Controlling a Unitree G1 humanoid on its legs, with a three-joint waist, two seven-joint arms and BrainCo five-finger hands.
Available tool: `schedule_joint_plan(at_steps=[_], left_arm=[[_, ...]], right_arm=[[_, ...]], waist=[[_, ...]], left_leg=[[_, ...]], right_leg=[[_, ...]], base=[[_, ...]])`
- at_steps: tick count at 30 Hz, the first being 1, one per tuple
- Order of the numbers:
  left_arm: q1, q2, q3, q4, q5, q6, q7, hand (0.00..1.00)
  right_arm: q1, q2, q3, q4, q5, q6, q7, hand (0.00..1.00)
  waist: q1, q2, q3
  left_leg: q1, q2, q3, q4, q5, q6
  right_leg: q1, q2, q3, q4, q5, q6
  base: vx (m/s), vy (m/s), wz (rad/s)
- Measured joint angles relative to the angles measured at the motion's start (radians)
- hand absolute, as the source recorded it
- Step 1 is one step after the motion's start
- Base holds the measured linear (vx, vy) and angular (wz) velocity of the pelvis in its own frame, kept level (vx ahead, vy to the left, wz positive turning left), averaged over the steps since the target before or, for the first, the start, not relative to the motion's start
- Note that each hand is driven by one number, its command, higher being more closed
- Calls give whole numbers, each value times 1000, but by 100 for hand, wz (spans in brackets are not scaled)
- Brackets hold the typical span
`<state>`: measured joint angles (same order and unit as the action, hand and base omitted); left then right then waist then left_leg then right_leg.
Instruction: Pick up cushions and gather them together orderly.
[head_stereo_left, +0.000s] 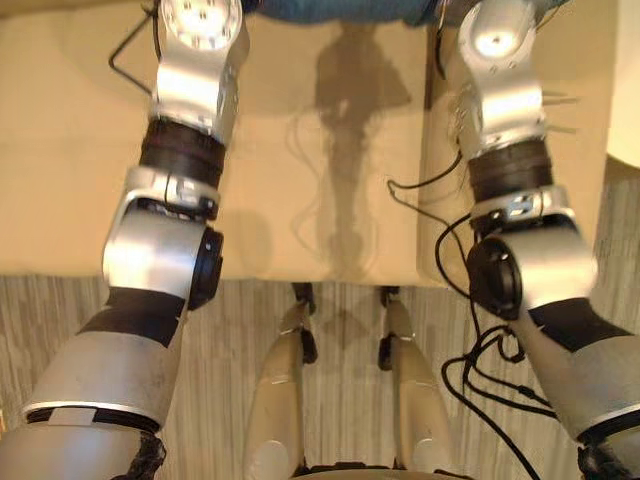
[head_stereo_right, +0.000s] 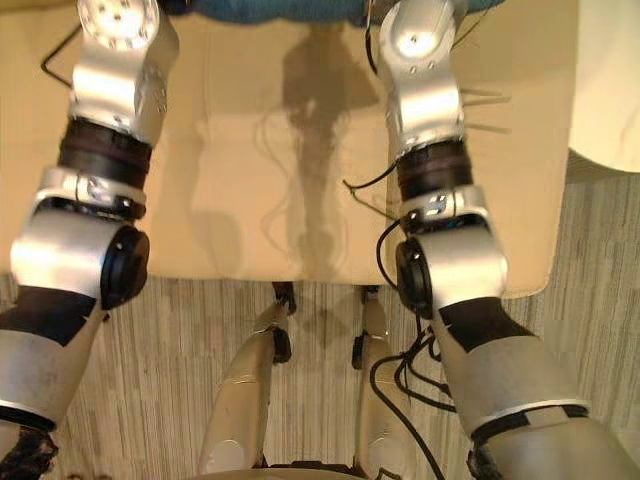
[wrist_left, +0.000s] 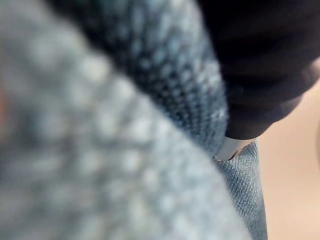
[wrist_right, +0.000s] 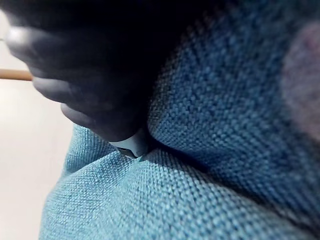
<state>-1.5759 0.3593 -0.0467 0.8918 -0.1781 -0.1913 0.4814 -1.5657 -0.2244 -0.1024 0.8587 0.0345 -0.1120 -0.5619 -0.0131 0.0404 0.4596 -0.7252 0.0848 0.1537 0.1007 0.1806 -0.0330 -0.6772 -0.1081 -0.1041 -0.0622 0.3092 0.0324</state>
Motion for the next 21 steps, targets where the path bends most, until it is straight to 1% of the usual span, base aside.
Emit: schedule_joint_plan(at_steps=[4, 5, 7, 9, 11, 14, 16, 19, 21], left_arm=[[2, -17, 65, 54, -28, 31, -43, 0], [17, -33, 87, 55, -28, 32, -51, 0], [41, -49, 98, 55, -28, 32, -67, 0], [86, -77, 123, 53, -28, 32, -85, 0], [123, -88, 130, 52, -28, 33, -88, 0], [221, -104, 138, 13, -27, 32, -90, 0], [252, -103, 139, 0, -26, 32, -91, 0], [321, -96, 137, -66, -25, 30, -99, 0], [373, -72, 126, -103, -25, 30, -110, 0]], right_arm=[[5, 0, -7, 30, 83, 0, 60, 0], [24, 4, -7, 42, 96, 1, 78, 0], [64, 12, -5, 42, 114, 1, 98, 0], [140, 22, 28, 21, 121, 2, 125, 0], [180, 39, 45, 16, 121, 2, 132, 0], [278, 61, 68, -77, 122, 1, 154, 0], [314, 61, 68, -120, 124, -1, 161, 0], [392, 46, 87, -213, 130, -29, 178, 0], [444, 30, 120, -269, 134, -39, 200, 0]], waist=[[2, 1, 19], [6, 1, 20], [9, 0, 20], [14, 1, 20], [13, 1, 20], [15, 0, 20], [18, 0, 20], [27, 0, 20], [25, 0, 20]], left_leg=[[-47, 1, -15, -3, 8, -2], [-50, 1, -15, -2, 8, -2], [-53, 2, -13, 4, 7, -3], [-53, 5, -10, 4, 7, -3], [-53, 7, -7, 6, 7, -3], [-53, 18, 3, 38, -8, -4], [-50, 26, 4, 61, -20, -6], [-32, 40, 12, 90, -36, -7], [-4, 45, 13, 91, -36, -7]], right_leg=[[-36, 0, -26, 0, 0, 0], [-37, -1, -29, 1, 0, 0], [-37, -1, -34, 4, 0, 0], [-37, 1, -32, 7, -1, 0], [-37, 2, -31, 8, -1, 0], [-37, 6, -29, 34, -14, -1], [-37, 9, -28, 63, -31, -3], [-18, 18, -24, 85, -44, -5], [8, 22, -25, 85, -52, -2]], base=[[-1, 18, 14], [11, 30, 7], [12, 31, 4], [16, 38, 1], [-7, 4, -2], [-41, -2, -7], [-71, -15, -7], [-74, -23, -8], [-58, -46, -3]])
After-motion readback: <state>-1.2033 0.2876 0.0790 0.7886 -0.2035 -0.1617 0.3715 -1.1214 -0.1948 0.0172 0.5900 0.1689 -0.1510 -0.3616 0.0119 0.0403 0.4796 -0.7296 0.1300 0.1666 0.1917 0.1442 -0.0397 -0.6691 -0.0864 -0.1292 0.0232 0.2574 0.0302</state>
